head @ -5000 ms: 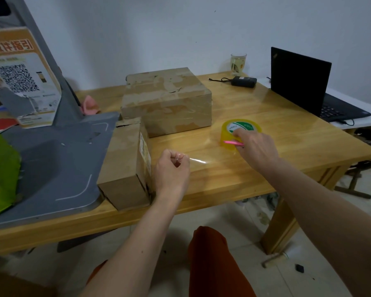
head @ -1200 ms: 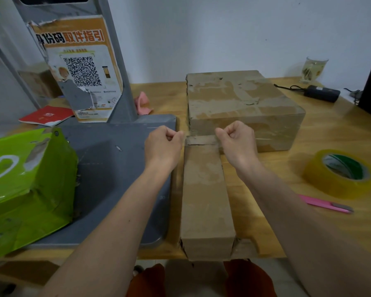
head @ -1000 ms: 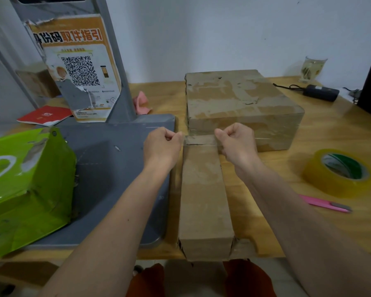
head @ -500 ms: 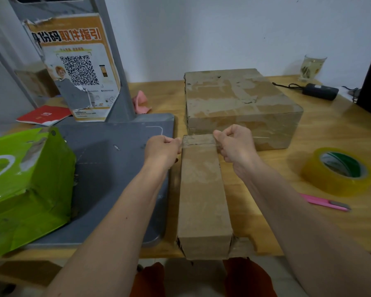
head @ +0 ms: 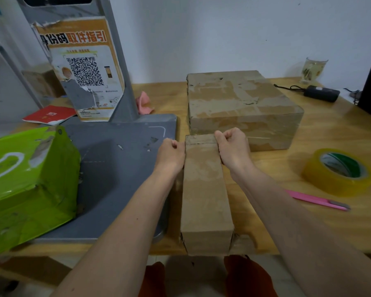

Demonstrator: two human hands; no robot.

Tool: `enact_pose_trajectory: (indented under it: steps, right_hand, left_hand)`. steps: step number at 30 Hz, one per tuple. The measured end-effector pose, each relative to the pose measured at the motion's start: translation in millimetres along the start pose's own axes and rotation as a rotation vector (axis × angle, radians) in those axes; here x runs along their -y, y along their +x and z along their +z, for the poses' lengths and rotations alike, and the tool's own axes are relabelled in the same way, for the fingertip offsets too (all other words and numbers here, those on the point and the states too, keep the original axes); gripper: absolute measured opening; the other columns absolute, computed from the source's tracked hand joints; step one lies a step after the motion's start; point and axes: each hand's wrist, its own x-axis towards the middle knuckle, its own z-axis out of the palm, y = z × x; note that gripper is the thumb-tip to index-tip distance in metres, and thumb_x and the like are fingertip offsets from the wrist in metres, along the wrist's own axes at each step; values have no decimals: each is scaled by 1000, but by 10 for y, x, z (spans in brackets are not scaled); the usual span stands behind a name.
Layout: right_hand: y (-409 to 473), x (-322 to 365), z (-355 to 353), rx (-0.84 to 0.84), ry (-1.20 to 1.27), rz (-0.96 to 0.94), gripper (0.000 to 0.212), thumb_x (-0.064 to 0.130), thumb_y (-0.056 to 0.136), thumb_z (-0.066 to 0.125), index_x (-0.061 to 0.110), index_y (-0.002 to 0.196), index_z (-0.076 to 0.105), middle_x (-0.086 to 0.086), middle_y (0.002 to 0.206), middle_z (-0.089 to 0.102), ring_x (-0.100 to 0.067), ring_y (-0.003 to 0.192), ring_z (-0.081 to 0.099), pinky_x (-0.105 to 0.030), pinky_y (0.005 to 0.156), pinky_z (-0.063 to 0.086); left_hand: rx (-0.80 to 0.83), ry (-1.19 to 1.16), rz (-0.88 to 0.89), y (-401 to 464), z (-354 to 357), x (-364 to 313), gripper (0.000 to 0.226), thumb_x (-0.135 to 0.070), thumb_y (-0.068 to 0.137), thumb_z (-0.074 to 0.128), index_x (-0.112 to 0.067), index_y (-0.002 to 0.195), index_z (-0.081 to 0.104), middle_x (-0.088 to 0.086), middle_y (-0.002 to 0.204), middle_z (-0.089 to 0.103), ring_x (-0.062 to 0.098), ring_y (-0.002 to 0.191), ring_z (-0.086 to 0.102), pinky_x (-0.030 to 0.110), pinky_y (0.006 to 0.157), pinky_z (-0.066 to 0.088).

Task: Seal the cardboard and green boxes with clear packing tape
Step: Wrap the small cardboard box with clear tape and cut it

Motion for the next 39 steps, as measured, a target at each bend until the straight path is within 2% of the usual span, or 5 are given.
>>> enact_pose_trajectory:
  steps: [7,11,25,32,39]
  right_hand:
    - [20,-53,31,35,-21,-17,34,25,99,48,15,67,42,0,67,44,-17,65,41,-31,63,33]
    - [33,-58,37,32,-73,-34,32,21,100,47,15,69,41,1,67,42,-12,61,37,-27,59,31]
    - [-25,-155,-44,159,-49,34,14,11,95,42,6,84,49,-3,77,51,-15,67,45,-23,52,38]
    - [-229,-75,-257,-12,-80,-51,7,11,98,47,16,101,51,-5,103,58,-21,96,57,-40,88,51]
    - [-318,145,-78,483,400,60,81,71,87,42,30,154,20,11,158,23,-7,144,22,-37,120,17]
  left_hand:
    - [-151,-94,236,-180,-152,-57,36,-7,98,49,-16,133,50,-4,124,58,12,118,53,21,94,42]
    - [434,509,410,-434,-133,-331,76,-58,97,37,-14,156,17,-5,162,13,17,151,5,36,121,12]
    - [360,572,541,-714,-16,-437,68,-24,100,42,-23,158,6,-8,165,-1,9,150,1,34,123,10]
    - [218,658,229,-719,19,-417,96,-55,87,50,-12,157,1,8,164,-11,27,151,3,42,116,24]
    - [237,608,255,-724,-11,-413,78,-54,88,52,-30,155,19,13,163,1,35,146,21,46,113,33]
